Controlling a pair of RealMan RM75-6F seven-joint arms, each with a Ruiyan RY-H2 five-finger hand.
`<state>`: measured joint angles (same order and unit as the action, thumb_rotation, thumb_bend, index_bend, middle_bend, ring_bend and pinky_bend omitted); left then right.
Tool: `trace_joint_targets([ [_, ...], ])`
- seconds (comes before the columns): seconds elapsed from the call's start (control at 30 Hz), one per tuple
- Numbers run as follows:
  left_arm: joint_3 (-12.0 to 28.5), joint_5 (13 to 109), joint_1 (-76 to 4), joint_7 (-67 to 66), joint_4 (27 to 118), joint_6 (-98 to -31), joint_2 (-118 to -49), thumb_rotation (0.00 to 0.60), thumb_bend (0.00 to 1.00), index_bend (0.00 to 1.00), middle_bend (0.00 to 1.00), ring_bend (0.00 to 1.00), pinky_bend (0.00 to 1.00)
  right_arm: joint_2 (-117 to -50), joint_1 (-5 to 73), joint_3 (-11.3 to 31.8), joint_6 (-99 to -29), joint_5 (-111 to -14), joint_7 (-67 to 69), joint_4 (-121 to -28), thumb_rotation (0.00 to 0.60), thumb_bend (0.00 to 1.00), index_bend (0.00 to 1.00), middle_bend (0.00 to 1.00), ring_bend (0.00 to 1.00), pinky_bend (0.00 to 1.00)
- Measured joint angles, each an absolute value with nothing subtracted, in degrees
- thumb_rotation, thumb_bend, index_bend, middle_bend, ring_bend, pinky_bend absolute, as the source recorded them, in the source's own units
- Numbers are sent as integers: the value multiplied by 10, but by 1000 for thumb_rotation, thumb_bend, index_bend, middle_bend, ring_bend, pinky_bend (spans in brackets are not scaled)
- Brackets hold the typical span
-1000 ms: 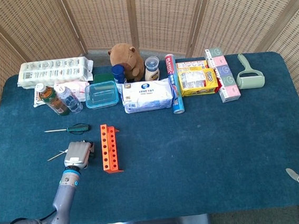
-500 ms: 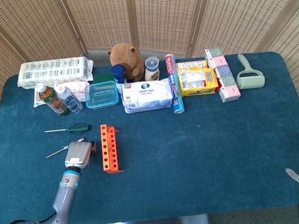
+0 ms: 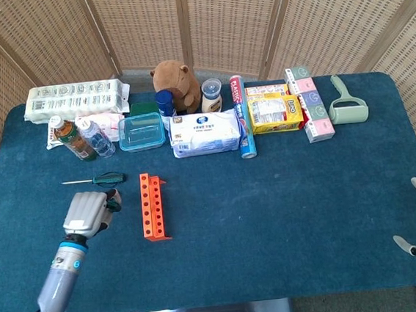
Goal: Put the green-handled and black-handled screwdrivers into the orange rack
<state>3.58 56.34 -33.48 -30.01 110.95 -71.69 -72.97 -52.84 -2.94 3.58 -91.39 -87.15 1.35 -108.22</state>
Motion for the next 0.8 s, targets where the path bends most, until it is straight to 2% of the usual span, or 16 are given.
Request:
trace_joint_targets([
  [0.17,25,642,-310,-225,1137,-725,-685,600,430,496,956,891,871,-534,-26,35,-908,-870,1,-1084,600,0,102,0,0,0],
  [0.37,8,765,-279,-63,1151,-741,-645,600,430,496,957,891,875,-541,-23,34,-903,-868,-16,-1086,600,0,102,0,0,0],
  [0.7,-46,971,-255,377,1111,-779,-592,600,430,496,957,891,901,-547,-20,35,-899,-863,-30,-1088,600,0,101,0,0,0],
  [0.8,-63,1024,-256,472,1097,-785,-581,600,428,496,957,891,901,-548,-20,34,-900,-863,-33,-1089,600,0,102,0,0,0],
])
